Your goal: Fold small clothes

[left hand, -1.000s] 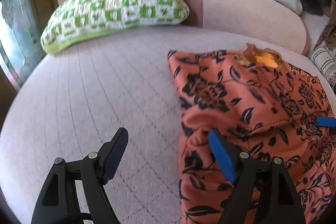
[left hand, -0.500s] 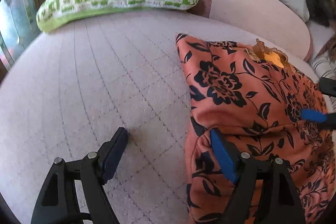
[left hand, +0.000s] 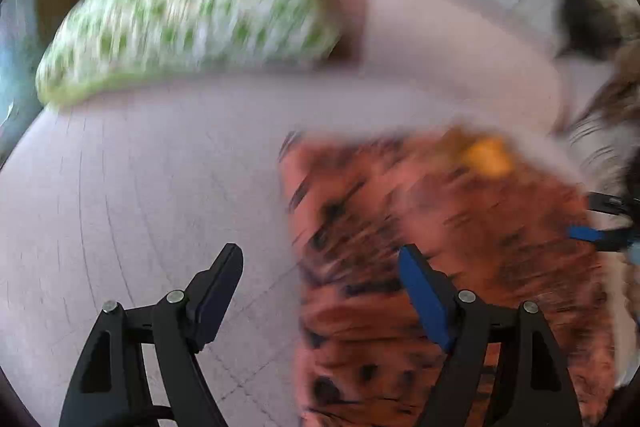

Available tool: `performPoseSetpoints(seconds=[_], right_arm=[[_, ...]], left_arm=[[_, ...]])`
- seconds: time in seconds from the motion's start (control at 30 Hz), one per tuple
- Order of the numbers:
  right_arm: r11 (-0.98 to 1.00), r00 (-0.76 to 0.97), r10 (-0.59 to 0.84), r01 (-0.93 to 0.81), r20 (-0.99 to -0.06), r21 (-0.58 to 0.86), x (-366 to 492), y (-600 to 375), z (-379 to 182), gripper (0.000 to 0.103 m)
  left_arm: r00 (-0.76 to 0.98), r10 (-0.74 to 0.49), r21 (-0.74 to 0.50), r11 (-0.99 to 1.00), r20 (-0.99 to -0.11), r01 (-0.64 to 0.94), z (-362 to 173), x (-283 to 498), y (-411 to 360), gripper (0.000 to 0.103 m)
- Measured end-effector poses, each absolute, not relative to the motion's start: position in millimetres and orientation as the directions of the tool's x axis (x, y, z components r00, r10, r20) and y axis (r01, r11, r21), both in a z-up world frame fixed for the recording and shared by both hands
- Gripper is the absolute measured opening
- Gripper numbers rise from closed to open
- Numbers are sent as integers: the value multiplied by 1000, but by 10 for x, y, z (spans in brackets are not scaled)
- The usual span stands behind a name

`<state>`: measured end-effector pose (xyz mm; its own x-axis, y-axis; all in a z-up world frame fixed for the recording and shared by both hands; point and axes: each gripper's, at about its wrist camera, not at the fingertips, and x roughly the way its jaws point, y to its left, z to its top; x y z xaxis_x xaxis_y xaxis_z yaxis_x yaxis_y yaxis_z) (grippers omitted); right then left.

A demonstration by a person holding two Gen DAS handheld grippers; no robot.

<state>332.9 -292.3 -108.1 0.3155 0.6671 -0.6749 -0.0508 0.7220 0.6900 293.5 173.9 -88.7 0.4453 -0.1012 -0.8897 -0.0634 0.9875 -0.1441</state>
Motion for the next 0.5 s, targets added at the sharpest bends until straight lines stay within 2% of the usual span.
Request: performPoseSetpoints(seconds=[0.03,0.07,0.1,0.13,0.17,0.27,0.37,0.5], right_arm=[[754,287,634,-23,-718,656,3364,-2901,-1271,88],[775,260,612,-7,-747,633,3391,-2908,-1416,88],[753,281,631,-1,-723,658,3402,-2942,-1489,88],[731,336,639,15,-692,682,3355,-3023,-1417,88],[744,343,624,17,-703,668,3363,-2987,-1369,88],[857,365,485,-16,-795,515,3207,-3033,-1142,88],[874,400,446,0,-801,486,2880,-3344,-921,88],[929,426,318,39,-847,368,2074,-3758,-774,88]], left_arm=[[411,-67,-122,986,-909,-110,-1077,2932,1808,81],[440,-83,-149,982,-894,-119,-1076,2898,1845,82],[453,-67,-140,982,-889,-130,-1012,2859,1859,82],[457,-49,-126,982,-888,-140,-969,2843,1867,82],[459,-46,-129,980,-887,-151,-937,2815,1895,82],[442,-71,-168,968,-894,-186,-848,2626,2037,81],[428,-135,-225,960,-894,-167,-688,2178,2158,81],[408,-255,-323,941,-877,-106,-430,1438,2193,81]])
